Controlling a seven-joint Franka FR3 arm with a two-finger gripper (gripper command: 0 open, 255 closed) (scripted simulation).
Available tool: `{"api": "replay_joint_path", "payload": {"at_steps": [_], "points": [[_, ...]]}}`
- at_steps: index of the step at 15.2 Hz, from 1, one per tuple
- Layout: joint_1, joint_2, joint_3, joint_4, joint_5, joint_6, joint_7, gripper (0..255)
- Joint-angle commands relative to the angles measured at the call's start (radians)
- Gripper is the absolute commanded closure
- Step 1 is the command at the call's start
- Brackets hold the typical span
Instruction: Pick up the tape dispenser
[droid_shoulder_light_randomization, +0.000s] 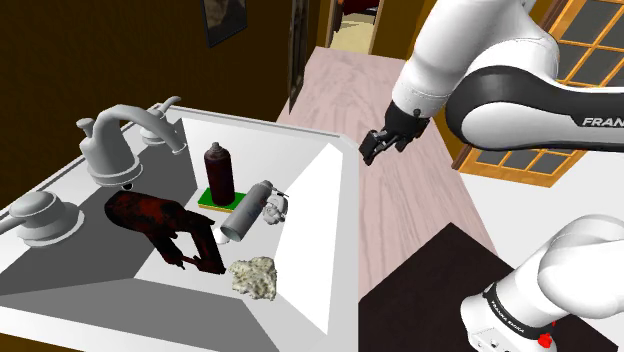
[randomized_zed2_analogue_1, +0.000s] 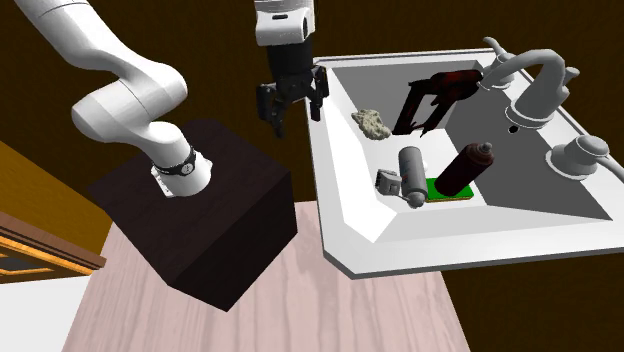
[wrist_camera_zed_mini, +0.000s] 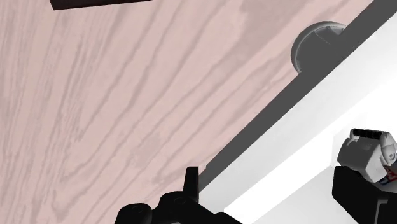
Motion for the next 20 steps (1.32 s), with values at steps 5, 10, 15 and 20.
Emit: {"api": "replay_joint_path", "payload": {"at_steps": [5, 10, 15, 20], "points": [[-0.079, 0.197, 0.214, 0.066, -0.116, 0.098, 0.249, 0], [-0.182, 0.441, 0.412, 0.182, -0.341, 0.107, 0.520, 0], [-0.146, 0.799, 0.495, 0.359, -0.694, -0.023, 0.836, 0], [0.054, 1.086, 0.393, 0.567, -0.910, -0.169, 0.997, 0]]}}
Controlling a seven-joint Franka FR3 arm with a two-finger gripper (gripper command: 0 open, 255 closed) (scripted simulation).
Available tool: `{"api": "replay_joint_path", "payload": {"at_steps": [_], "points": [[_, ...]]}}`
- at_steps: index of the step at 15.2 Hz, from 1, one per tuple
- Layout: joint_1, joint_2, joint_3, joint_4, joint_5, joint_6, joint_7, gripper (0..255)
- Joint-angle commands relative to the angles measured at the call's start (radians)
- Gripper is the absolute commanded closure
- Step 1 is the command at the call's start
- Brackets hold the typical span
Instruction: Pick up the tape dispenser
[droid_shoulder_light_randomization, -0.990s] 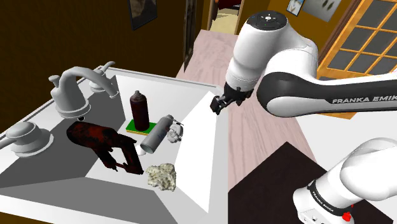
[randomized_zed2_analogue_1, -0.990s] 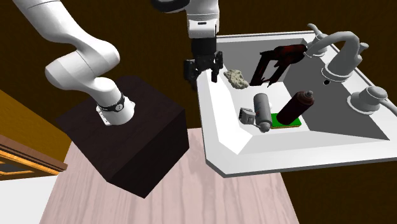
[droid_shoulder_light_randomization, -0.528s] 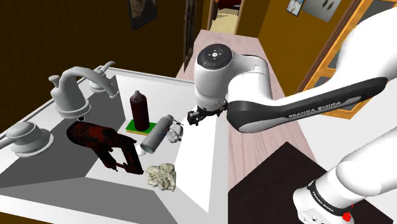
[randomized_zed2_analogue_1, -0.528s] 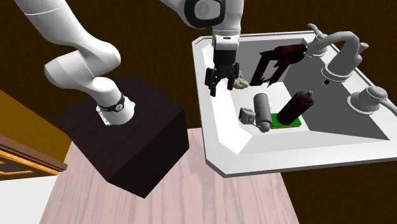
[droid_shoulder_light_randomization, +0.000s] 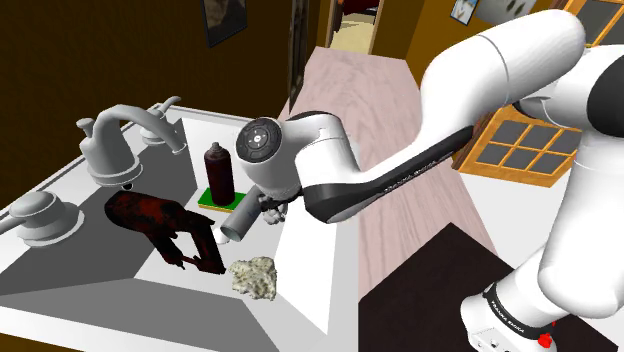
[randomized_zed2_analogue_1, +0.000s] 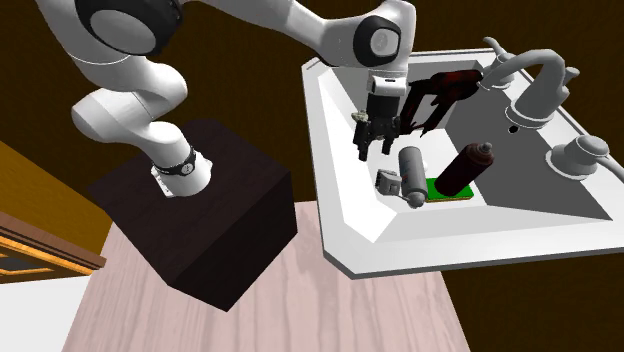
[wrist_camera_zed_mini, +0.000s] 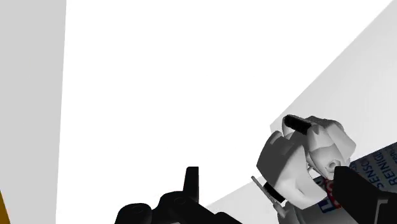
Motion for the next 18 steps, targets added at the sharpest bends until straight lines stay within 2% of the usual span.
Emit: {"api": "replay_joint_path", "payload": {"at_steps": [1, 4, 14, 15, 18], "points": [[0.082, 0.109, -0.047, 0.086, -0.075, -0.049, 0.052, 0], [0.191, 0.249, -0.113, 0.231, -0.146, -0.114, 0.085, 0], [0.210, 0.311, -0.143, 0.226, -0.189, -0.073, 0.131, 0], [0.214, 0.312, -0.143, 0.232, -0.188, -0.078, 0.129, 255], [0.205, 0.304, -0.141, 0.222, -0.186, -0.073, 0.128, 255]]}}
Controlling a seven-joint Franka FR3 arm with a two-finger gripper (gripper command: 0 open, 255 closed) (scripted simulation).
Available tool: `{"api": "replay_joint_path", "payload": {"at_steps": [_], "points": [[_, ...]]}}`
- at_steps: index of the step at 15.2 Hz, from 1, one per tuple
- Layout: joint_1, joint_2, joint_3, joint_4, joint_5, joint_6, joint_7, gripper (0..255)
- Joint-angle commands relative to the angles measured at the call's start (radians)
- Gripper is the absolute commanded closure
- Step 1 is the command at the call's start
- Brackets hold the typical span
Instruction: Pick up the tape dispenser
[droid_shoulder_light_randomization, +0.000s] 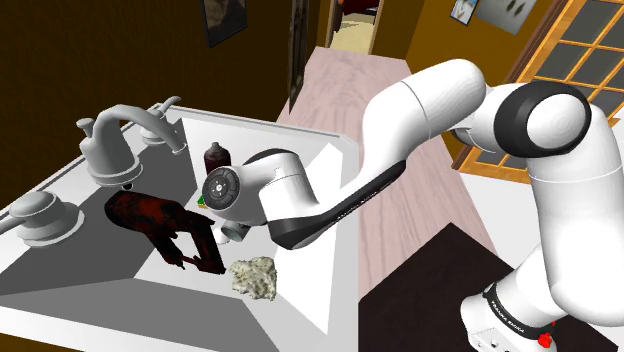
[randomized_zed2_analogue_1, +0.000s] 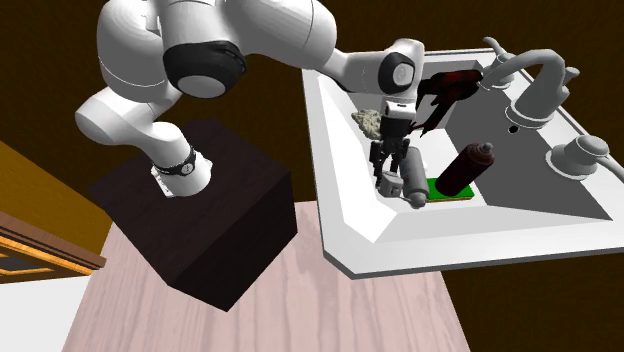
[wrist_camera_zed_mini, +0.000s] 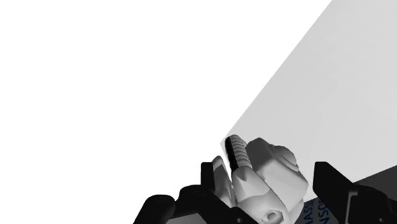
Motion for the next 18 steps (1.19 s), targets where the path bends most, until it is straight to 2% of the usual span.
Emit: {"api": "replay_joint_path", "payload": {"at_steps": [1, 6, 18], "points": [[-0.004, 0.007, -0.006, -0.010, 0.001, 0.002, 0.001, 255], [0.001, 0.019, -0.010, 0.002, -0.004, 0.000, 0.001, 255], [-0.024, -0.072, 0.036, 0.021, 0.061, -0.069, -0.071, 255]]}}
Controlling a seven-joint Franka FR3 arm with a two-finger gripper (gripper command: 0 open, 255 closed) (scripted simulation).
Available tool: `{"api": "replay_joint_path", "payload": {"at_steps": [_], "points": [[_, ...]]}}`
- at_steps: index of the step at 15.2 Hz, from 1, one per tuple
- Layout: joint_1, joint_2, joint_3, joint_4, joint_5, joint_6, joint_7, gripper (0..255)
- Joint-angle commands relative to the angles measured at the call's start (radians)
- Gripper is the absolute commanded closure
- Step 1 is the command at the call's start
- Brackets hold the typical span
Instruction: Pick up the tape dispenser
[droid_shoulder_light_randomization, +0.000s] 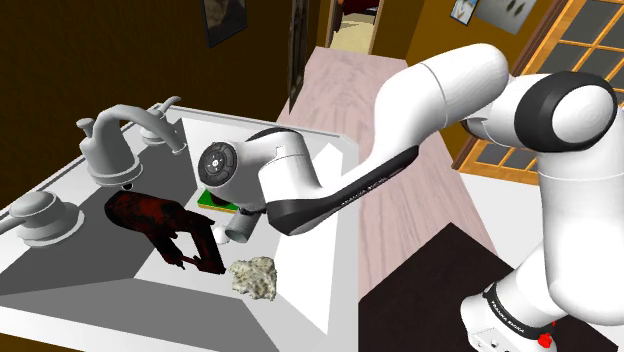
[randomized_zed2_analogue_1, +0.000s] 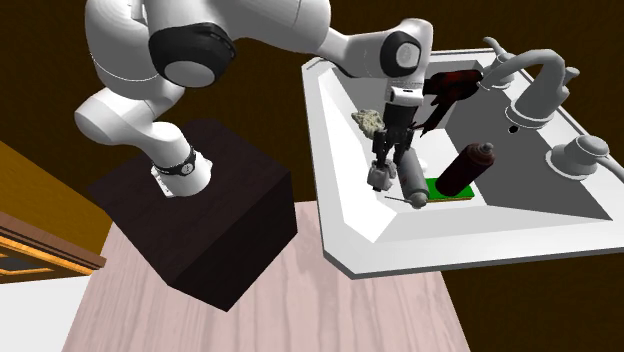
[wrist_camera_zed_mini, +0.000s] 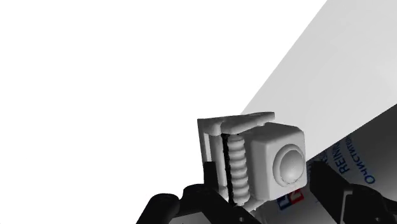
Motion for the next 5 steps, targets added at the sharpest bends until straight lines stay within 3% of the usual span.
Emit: {"api": "replay_joint_path", "payload": {"at_steps": [1, 5], "points": [[0.000, -0.012, 0.007, 0.009, 0.010, -0.015, -0.012, 255], [-0.004, -0.026, 0.013, 0.017, 0.021, -0.029, -0.026, 255]]}}
